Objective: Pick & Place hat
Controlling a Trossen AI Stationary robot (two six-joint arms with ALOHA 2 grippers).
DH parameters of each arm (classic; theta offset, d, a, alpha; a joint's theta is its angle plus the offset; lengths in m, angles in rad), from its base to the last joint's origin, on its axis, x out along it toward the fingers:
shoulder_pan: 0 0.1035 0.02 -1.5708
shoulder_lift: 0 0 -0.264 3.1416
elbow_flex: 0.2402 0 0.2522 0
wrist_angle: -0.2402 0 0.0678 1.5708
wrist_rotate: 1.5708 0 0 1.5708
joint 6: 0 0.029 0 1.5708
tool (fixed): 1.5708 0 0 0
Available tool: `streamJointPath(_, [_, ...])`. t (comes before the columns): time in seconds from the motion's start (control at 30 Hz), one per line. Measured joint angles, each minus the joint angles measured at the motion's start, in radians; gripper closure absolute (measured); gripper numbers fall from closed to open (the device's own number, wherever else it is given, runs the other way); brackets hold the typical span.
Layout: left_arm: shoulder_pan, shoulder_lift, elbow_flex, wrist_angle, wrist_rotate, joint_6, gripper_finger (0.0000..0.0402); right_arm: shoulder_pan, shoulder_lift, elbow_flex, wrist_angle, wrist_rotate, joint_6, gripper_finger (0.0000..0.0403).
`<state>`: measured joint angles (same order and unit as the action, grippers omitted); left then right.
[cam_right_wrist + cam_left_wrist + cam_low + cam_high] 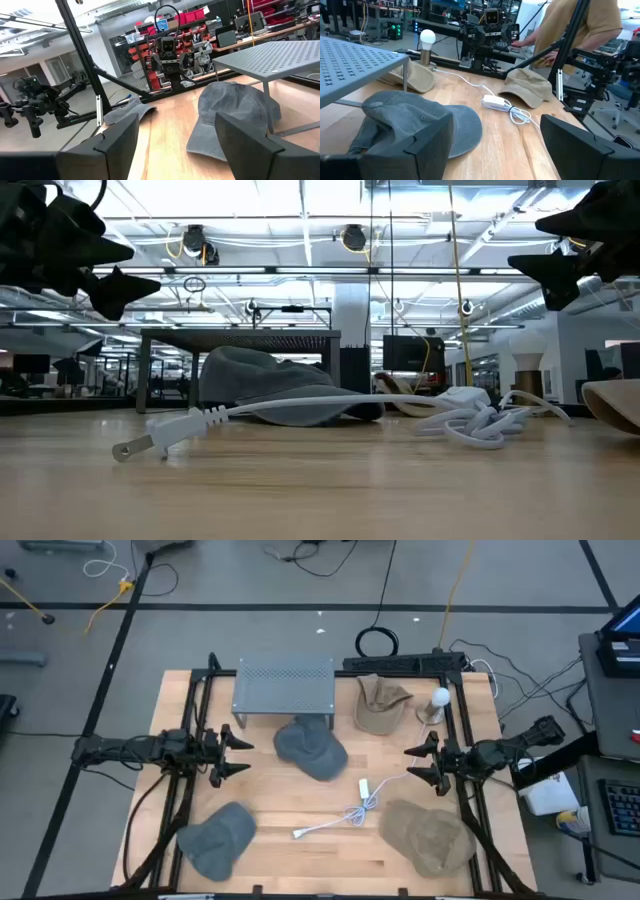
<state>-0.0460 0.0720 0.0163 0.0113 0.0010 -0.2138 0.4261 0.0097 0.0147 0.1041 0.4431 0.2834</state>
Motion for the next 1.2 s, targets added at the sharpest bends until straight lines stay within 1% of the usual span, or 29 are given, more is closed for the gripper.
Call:
streamJointPath(0.47, [0.000, 0.000, 0.000, 0.000, 0.000, 0.000, 0.0076, 0.000, 0.000, 0.000, 0.000, 0.000, 0.000, 0.0149])
streamJointPath(0.97, [0.000, 0.000, 0.000, 0.000, 0.000, 0.000, 0.0098, 0.000, 0.000, 0.000, 0.000, 0.000, 0.000, 0.0149])
streamJointPath(1.2, [0.000, 0.000, 0.000, 0.000, 0.000, 0.000, 0.0089, 0.000, 0.000, 0.000, 0.000, 0.000, 0.000, 0.0149])
